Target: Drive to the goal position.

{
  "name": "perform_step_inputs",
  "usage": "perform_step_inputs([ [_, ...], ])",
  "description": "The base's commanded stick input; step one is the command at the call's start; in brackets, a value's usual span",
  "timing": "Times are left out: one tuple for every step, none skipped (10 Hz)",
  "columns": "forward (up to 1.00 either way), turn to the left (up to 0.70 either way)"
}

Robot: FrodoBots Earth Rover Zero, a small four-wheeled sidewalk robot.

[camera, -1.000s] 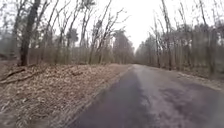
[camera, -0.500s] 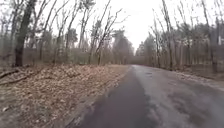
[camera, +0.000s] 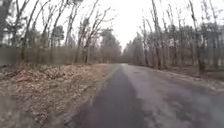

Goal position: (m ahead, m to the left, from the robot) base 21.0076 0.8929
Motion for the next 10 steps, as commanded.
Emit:
perform_step_inputs([
  [0.70,0.00],
  [0.70,0.00],
  [0.70,0.00],
  [0.70,0.00],
  [0.70,0.00],
  [0.70,0.00],
  [0.70,0.00],
  [0.70,0.00],
  [0.70,0.00],
  [0.70,0.00],
])
